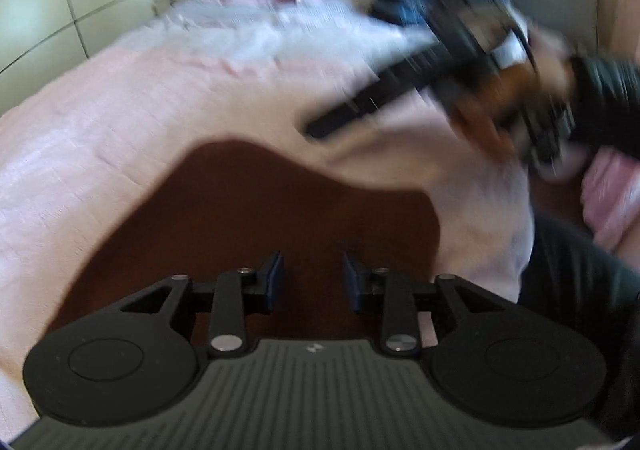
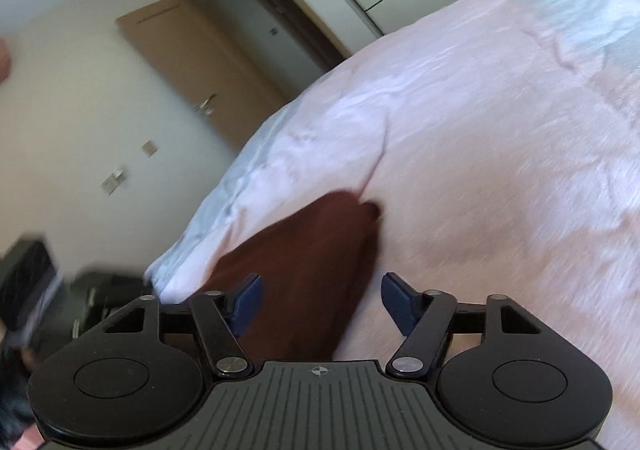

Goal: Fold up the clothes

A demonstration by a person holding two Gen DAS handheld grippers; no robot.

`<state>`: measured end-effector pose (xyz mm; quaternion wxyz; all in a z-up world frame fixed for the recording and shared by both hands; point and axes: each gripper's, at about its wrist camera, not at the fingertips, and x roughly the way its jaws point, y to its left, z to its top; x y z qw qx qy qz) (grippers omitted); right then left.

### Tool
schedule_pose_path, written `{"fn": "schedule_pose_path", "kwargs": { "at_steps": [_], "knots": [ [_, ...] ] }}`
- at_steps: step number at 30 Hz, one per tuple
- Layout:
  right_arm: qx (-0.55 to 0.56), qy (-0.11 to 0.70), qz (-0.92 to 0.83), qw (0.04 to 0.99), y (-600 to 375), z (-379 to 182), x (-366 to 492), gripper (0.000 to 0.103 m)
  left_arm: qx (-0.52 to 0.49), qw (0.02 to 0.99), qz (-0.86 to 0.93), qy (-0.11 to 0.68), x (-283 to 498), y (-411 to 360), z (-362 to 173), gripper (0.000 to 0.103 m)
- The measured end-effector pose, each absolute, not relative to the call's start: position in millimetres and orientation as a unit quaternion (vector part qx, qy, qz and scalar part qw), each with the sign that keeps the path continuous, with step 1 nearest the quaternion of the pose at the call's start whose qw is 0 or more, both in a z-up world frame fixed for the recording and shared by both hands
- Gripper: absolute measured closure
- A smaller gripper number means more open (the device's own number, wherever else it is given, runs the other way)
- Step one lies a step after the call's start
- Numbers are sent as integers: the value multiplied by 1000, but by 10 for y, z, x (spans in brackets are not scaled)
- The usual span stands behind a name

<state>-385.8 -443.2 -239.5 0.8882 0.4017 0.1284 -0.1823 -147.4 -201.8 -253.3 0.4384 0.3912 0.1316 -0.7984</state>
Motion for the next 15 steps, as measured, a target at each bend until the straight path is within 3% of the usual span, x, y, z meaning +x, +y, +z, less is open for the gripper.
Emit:
{"fn": "schedule_pose_path", "kwargs": {
  "at_steps": [7,8,9,11,15],
  "knots": [
    [456,134,-153,866,-5041,-2609,-3518,35,349,440,-815,139,-1449,-1938,-2383,76],
    [462,128,-148,865,-5095,-2633,-3477,51,340,436,-822,137,-1455,-1914,-2341,76],
    [465,130,-143,864,-5132,-2648,-3416,86,337,431,-826,138,-1472,-1893,-2337,76],
    [454,150,-146,866,-5165,-2638,-3282,93,362,426,-818,133,-1562,-1849,-2467,78],
    [413,165,-127,887,-5126,-2477,-3061,94,377,441,-805,123,-1676,-1744,-2663,81]
  ]
}}
